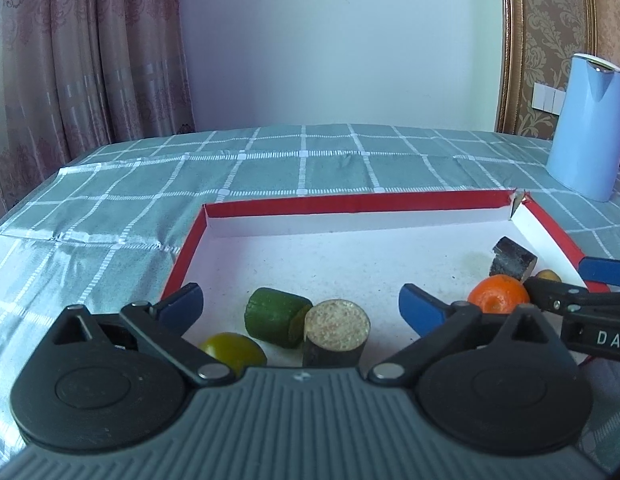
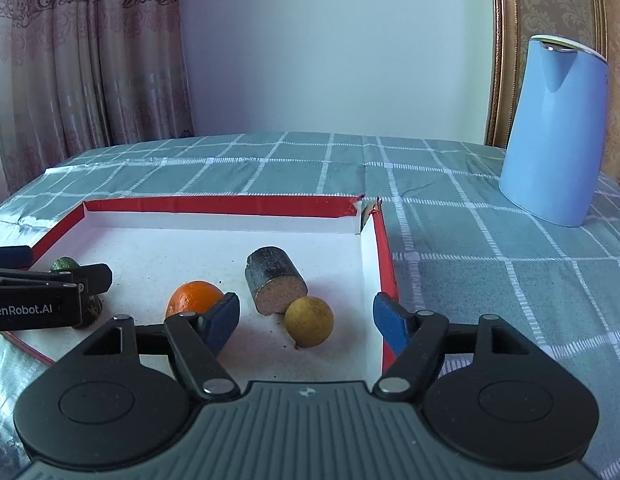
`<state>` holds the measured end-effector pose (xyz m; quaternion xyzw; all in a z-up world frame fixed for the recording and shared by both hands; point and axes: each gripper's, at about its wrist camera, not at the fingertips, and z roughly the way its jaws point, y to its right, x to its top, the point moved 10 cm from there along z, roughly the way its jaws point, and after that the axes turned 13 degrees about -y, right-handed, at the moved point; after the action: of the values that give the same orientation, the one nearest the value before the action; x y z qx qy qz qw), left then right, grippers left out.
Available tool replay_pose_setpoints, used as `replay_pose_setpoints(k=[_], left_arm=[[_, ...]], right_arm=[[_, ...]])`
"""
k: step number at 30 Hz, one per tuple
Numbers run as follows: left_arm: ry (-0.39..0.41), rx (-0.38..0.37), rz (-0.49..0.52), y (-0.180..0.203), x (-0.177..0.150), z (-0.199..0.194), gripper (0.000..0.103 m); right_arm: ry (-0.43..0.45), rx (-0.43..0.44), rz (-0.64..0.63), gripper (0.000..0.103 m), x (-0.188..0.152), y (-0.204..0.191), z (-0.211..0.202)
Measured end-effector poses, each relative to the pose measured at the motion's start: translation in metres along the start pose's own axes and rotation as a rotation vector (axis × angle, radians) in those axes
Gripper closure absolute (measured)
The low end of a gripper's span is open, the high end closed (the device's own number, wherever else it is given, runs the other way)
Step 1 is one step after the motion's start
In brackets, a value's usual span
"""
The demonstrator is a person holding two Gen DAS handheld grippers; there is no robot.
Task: Organize fruits
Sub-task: 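Lower the cylinder and brown fruit into the tray and open both tools, then withdraw both tools from the tray toward the fruits lying in front of it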
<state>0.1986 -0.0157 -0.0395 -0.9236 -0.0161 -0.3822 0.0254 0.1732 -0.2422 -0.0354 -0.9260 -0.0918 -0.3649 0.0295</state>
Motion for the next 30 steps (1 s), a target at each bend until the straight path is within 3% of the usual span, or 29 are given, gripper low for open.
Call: replay_pose_setpoints(k=[6, 18, 30], left_arm=[[0.019, -0.008, -0.001, -0.002, -0.006, -0.01, 0.0], [0.036, -0.027, -0.04, -0.017, -0.021, -0.024, 0.0], [0.058, -0.047, -0.021, -0.015, -0.033, -0.038, 0.0]], right_arm=[[0.084, -0.029, -0.002, 0.029, 0.001, 0.003, -0.02], [0.089, -0.042, -0.02, 0.029, -0.005, -0.001, -0.021], [0.141, 0.022, -0.036, 0.029, -0.036, -0.01, -0.061]])
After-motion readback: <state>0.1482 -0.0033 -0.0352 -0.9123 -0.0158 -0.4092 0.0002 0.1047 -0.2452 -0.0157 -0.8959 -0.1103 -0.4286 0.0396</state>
